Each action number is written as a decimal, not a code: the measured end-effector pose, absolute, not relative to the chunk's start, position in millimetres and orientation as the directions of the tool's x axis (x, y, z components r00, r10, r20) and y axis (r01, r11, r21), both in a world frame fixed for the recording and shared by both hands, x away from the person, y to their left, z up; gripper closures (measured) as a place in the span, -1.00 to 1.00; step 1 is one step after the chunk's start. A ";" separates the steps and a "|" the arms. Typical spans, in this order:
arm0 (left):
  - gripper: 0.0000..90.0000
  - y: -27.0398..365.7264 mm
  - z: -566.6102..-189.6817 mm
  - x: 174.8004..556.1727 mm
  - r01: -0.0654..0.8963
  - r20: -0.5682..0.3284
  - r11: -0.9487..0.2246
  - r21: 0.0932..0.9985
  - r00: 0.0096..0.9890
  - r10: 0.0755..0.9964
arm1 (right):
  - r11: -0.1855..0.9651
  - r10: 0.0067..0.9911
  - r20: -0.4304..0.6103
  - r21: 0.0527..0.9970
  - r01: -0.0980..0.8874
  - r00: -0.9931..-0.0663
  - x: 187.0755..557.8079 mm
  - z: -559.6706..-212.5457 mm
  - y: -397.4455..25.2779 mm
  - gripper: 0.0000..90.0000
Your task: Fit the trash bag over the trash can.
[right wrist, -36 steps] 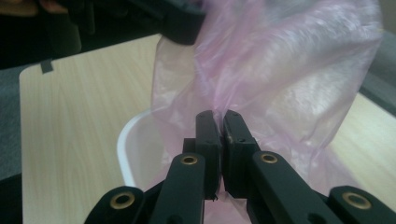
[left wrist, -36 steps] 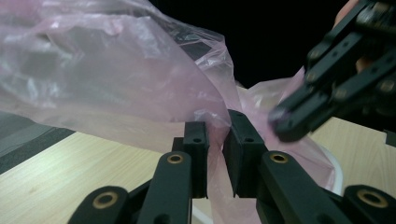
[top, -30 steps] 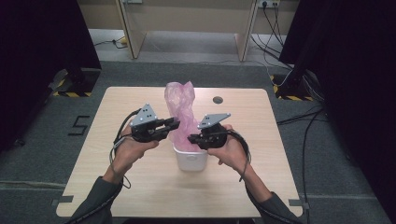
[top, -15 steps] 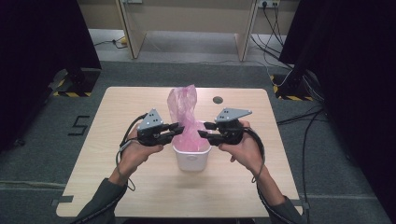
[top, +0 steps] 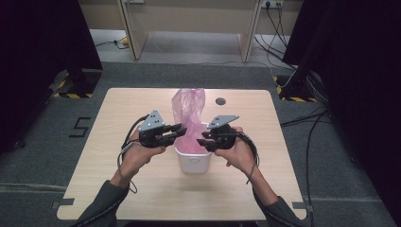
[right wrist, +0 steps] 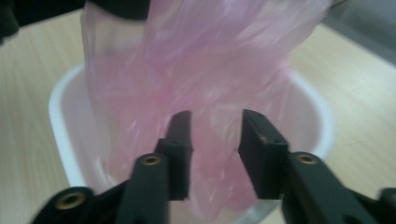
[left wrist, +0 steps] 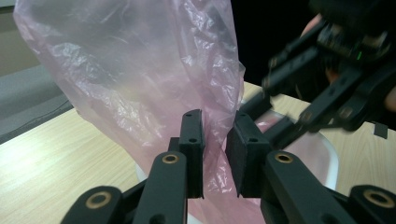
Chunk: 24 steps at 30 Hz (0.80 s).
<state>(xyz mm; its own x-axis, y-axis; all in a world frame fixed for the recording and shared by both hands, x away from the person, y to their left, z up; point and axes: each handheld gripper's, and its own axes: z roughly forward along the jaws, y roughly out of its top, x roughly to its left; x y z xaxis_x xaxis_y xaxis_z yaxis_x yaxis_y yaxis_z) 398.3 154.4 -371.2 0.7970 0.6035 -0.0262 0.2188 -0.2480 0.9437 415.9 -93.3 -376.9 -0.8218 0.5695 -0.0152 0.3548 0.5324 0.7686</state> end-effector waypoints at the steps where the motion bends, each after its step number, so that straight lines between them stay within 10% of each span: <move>1: 0.69 155.2 -371.4 398.0 0.219 -0.029 -0.243 0.945 0.795 0.605 | 0.532 0.570 -0.015 0.769 0.355 -0.822 415.9 -376.9 -93.3 0.32; 13: 0.70 150.7 -369.6 395.8 0.204 -0.021 -0.250 0.946 0.812 0.584 | 0.342 0.644 0.035 0.880 0.329 -0.764 439.0 -319.4 -101.0 0.05; 18: 0.70 154.6 -372.3 393.0 0.195 -0.010 -0.257 0.946 0.814 0.580 | 0.401 0.636 -0.030 0.867 0.296 -0.772 453.0 -325.1 -88.6 0.79; 24: 0.45 165.1 -379.2 389.7 0.214 -0.032 -0.244 0.946 0.810 0.586 | 0.446 0.618 -0.091 0.859 0.254 -0.781 440.0 -334.2 -104.1 1.00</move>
